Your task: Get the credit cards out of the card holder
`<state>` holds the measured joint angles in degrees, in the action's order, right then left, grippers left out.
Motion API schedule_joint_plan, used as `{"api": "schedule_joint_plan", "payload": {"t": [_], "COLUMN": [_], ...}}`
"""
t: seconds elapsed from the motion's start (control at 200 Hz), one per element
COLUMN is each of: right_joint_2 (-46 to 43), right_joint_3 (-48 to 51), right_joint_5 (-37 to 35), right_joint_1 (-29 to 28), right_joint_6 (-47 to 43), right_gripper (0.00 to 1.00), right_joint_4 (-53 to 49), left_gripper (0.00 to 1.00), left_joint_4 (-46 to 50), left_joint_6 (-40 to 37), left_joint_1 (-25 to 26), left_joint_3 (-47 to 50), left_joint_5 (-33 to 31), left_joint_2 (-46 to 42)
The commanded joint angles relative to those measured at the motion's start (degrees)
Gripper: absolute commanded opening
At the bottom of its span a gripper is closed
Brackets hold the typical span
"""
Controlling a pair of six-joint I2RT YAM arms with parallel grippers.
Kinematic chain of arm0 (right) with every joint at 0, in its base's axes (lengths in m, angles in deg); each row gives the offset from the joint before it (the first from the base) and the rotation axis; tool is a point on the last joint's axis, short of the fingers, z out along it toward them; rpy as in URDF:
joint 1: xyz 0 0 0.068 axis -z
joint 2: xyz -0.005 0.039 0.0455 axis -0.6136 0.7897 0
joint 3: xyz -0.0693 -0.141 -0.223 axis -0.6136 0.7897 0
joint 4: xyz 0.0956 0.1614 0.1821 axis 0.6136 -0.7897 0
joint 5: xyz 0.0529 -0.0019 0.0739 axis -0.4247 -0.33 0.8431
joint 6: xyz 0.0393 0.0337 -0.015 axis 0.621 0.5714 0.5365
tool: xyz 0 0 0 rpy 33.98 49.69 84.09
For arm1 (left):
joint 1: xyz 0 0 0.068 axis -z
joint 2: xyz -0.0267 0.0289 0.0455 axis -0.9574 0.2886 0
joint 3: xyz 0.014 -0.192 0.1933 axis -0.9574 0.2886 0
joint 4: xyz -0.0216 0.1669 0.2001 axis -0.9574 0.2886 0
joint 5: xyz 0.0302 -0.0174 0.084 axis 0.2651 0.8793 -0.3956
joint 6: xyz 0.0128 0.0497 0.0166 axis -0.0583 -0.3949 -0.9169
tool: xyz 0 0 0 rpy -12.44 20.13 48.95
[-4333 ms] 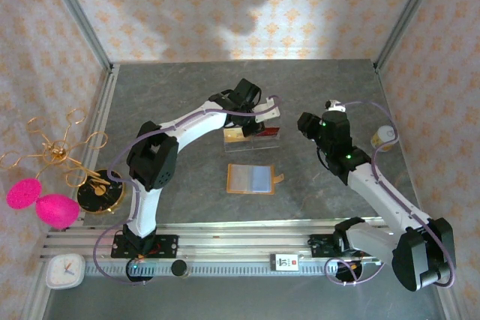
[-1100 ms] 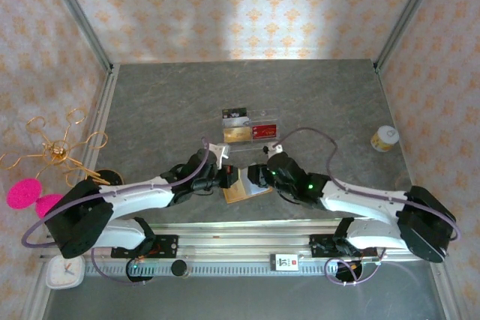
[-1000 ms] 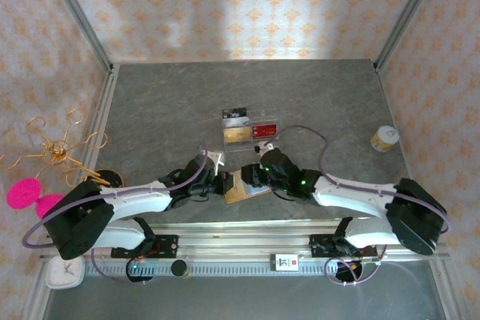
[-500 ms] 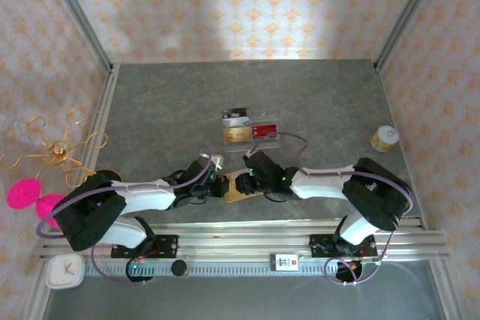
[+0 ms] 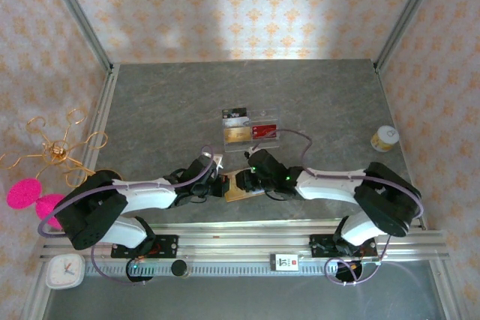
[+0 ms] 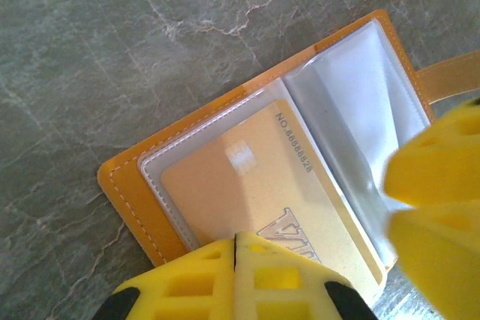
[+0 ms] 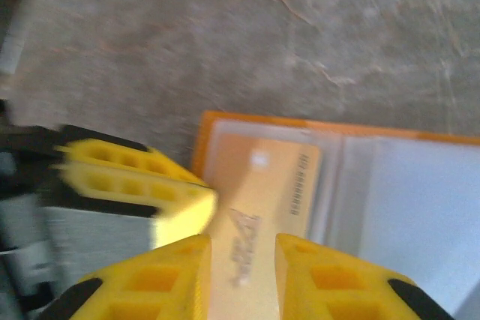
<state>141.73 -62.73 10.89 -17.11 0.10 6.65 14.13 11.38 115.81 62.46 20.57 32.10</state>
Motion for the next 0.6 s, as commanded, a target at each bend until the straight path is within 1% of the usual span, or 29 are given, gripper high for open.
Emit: {"api": "schedule_joint_plan", "payload": {"t": [0.0, 0.205, 0.275, 0.355, 0.596], "right_joint_2": [1.2, 6.0, 7.1, 7.0, 2.2], "right_joint_3": [-1.5, -0.3, -0.2, 0.5, 2.9], "right_joint_5": [1.5, 1.5, 0.6, -1.7, -11.3], "right_joint_1": [-0.4, -0.4, -0.4, -0.3, -0.4], "right_joint_6": [-0.2, 1.2, 1.6, 2.5, 5.5], "right_gripper": [0.27, 0.24, 0.24, 0.23, 0.23], "right_joint_4": [-0.2, 1.9, 0.7, -1.0, -5.5], "left_gripper": [0.0, 0.0, 0.0, 0.0, 0.0], "left_joint_4": [3.9, 3.0, 3.3, 3.5, 3.6], "left_joint_6": [-2.5, -2.6, -2.8, -3.3, -3.8], "left_joint_1": [-0.5, -0.5, -0.5, -0.5, -0.6], "left_joint_3": [-1.1, -0.6, -0.7, -0.8, -0.9], "left_joint_5": [-2.0, -1.9, -1.7, -1.8, -2.0], "left_joint_2": [1.2, 1.3, 1.7, 1.9, 2.4]}}
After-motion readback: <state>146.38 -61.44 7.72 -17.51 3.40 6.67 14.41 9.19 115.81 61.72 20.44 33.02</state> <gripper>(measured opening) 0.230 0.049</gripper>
